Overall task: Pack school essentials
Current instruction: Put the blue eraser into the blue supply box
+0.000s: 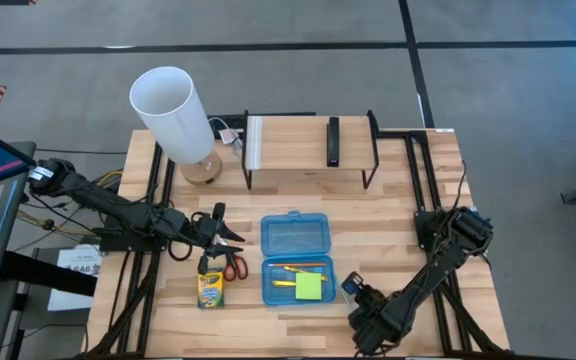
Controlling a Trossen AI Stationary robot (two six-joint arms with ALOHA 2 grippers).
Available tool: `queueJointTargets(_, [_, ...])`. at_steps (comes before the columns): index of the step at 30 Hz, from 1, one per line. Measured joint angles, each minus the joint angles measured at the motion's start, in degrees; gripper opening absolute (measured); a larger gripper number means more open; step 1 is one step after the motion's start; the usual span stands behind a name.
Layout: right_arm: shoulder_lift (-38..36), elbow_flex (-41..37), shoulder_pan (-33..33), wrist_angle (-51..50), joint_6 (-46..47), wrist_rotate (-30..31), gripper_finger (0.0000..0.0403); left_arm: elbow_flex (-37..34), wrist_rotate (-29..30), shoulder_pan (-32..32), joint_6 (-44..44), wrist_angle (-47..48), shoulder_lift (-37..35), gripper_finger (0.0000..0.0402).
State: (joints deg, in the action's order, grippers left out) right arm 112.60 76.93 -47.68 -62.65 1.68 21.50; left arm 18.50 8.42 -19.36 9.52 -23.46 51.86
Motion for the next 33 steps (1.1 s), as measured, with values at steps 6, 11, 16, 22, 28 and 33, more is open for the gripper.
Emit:
queueJointTargets(6, [0.0, 3.0, -0.2, -6.7, 3.4, 2.9, 0.0, 0.0, 0.0, 0.0, 0.0, 0.0, 0.0, 0.0098])
queueJointTargets(11, [-0.1, 7.1, -0.1, -10.1, 3.5, 6.7, 0.0, 0.0, 0.0, 0.0, 0.0, 0.0, 0.0, 0.0098])
queueJointTargets(16, [-0.2, 10.9, 1.4, -10.1, 3.2, 11.6, 0.0, 0.0, 0.0, 0.0, 0.0, 0.0, 0.0, 0.0098])
queueJointTargets(22, [-0.2, 11.8, 5.1, 2.1, -5.1, 14.2, 0.0, 0.0, 0.0, 0.0, 0.0, 0.0, 0.0, 0.0098])
queueJointTargets(28, [0.2, 11.8, 10.6, 15.1, -16.0, 13.1, 0.0, 0.0, 0.0, 0.0, 0.0, 0.0, 0.0, 0.0098])
queueJointTargets(33, [0.2, 11.8, 15.0, 17.5, -17.1, 8.3, 0.0, 0.0, 0.0, 0.0, -0.1, 0.0, 0.0, 0.0098])
